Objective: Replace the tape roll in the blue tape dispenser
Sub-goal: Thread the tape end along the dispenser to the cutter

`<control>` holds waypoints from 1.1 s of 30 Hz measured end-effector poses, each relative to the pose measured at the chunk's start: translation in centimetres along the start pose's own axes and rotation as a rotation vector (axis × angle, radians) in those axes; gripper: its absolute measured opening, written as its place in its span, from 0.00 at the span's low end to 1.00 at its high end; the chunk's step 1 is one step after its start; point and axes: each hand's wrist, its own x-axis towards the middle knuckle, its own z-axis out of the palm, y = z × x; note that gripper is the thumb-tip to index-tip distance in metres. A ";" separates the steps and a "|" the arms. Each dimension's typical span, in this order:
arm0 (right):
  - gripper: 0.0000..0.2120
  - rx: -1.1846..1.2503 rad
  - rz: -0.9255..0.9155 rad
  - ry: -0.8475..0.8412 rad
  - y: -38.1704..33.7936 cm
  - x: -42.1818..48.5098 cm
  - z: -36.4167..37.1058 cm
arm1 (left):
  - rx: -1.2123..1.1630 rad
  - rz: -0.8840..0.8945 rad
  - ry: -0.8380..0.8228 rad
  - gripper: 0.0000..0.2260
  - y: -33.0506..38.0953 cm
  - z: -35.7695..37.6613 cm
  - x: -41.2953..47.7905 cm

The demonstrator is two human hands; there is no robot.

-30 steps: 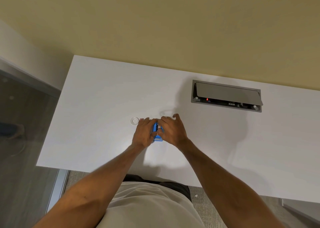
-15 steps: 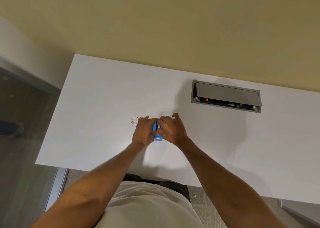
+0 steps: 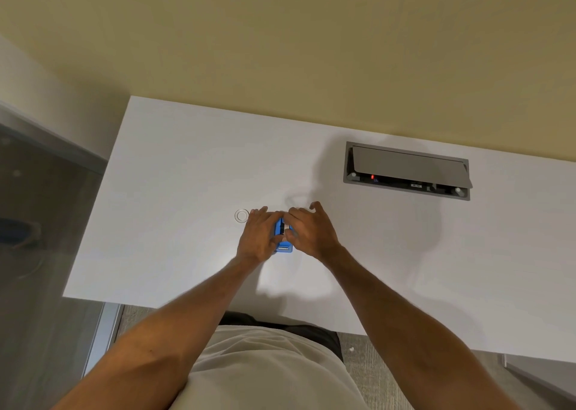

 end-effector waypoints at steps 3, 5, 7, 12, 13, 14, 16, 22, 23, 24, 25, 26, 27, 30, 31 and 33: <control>0.15 -0.006 0.003 0.024 -0.2 0.0 0.0 | -0.004 -0.017 -0.018 0.61 -0.1 0.1 0.0; 0.13 -0.028 -0.012 0.056 -0.2 0.0 0.0 | -0.007 -0.015 -0.023 0.62 -0.2 0.0 0.0; 0.11 -0.054 -0.027 0.075 -0.2 0.1 0.0 | 0.001 -0.014 -0.024 0.61 -0.1 0.0 0.1; 0.08 -0.125 -0.030 0.043 -0.1 -0.2 0.1 | 0.053 -0.073 -0.058 0.50 -0.1 -0.2 0.5; 0.07 -0.119 -0.019 0.040 -0.1 -0.2 0.1 | 0.058 -0.071 -0.057 0.49 -0.1 -0.2 0.5; 0.07 -0.105 -0.006 0.035 -0.1 -0.2 0.1 | 0.054 -0.068 -0.052 0.49 0.0 -0.2 0.5; 0.09 -0.053 0.029 0.019 -0.2 -0.2 0.2 | 0.036 -0.073 -0.047 0.50 0.0 -0.1 0.4; 0.16 0.045 0.098 -0.001 -0.2 -0.3 0.3 | 0.027 -0.032 -0.021 0.57 0.1 -0.1 0.1; 0.16 0.043 0.102 -0.003 -0.2 -0.2 0.4 | 0.023 -0.035 -0.011 0.54 0.2 -0.1 0.1; 0.15 0.038 0.104 -0.008 -0.2 -0.1 0.3 | 0.021 -0.040 -0.002 0.52 0.3 0.0 0.1; 0.15 0.033 0.105 -0.014 -0.3 0.1 0.3 | 0.025 -0.047 -0.001 0.50 0.3 0.0 0.1; 0.15 0.030 0.106 -0.019 -0.4 0.2 0.3 | 0.033 -0.055 -0.007 0.49 0.3 0.0 0.1; 0.15 0.028 0.108 -0.024 -0.4 0.3 0.3 | 0.041 -0.062 -0.014 0.49 0.2 0.1 0.1; 0.16 0.040 0.122 -0.056 -0.2 0.6 0.4 | 0.042 -0.071 -0.016 0.49 0.2 0.2 0.2; 0.16 0.045 0.128 -0.077 -0.2 0.6 0.4 | 0.040 -0.071 -0.012 0.49 0.2 0.2 0.2; 0.17 0.052 0.132 -0.108 -0.1 0.7 0.5 | 0.034 -0.071 -0.004 0.49 0.2 0.2 0.2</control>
